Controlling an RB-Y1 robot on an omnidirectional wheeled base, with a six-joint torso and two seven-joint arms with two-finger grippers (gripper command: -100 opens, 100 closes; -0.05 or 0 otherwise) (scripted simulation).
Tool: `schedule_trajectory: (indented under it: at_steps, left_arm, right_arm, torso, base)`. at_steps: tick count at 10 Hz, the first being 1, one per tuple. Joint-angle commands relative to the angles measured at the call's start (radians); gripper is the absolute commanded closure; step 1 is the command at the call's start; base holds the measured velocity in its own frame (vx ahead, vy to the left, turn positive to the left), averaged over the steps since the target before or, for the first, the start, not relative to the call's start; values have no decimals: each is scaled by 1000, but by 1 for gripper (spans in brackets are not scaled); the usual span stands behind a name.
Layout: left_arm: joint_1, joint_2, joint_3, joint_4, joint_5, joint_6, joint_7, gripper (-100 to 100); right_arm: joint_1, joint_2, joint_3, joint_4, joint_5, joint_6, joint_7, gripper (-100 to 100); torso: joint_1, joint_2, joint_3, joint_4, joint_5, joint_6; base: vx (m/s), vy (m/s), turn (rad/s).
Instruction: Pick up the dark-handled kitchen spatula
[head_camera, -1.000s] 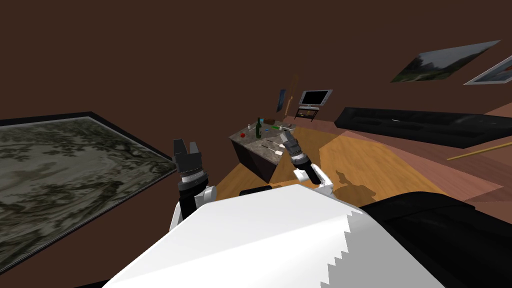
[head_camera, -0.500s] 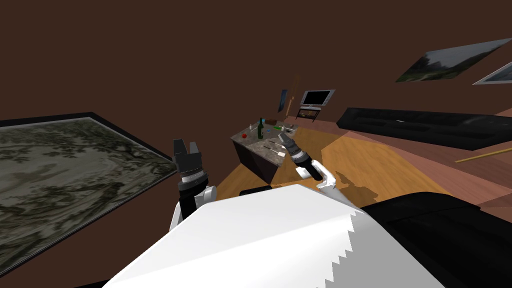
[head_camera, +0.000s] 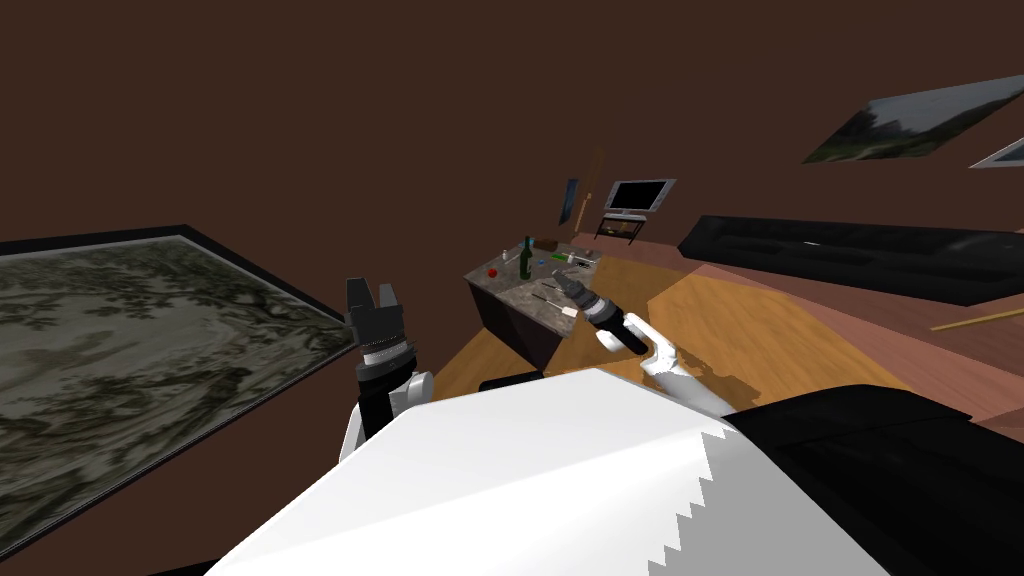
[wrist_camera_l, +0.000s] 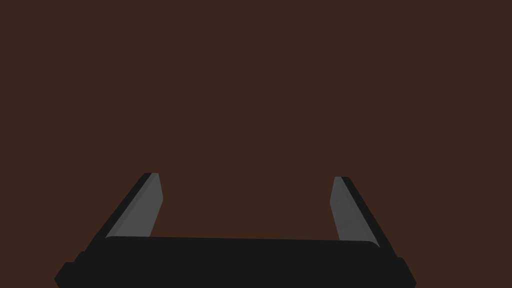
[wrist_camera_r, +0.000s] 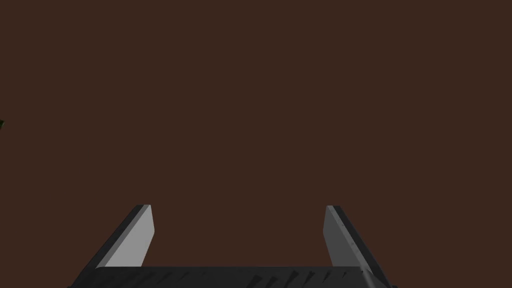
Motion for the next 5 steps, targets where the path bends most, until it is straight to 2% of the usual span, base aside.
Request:
schedule_trajectory:
  at_steps: [1, 4, 5]
  left_arm:
    - [0, 0, 0, 0, 0, 0, 0, 0]
    - [0, 0, 0, 0, 0, 0, 0, 0]
    - [0, 0, 0, 0, 0, 0, 0, 0]
  right_arm:
    - [-16, -50, 8, 22, 31, -4, -3, -100]
    - [-29, -126, 19, 44, 59, -8, -6, -100]
    - [-42, -160, 31, 67, 87, -13, -11, -100]
  torso:
    - [0, 0, 0, 0, 0, 0]
    - [1, -1, 0, 0, 0, 0]
    - [0, 0, 0, 0, 0, 0]
  base:
    - [45, 36, 38]
    - [50, 38, 27]
    - [61, 36, 41]
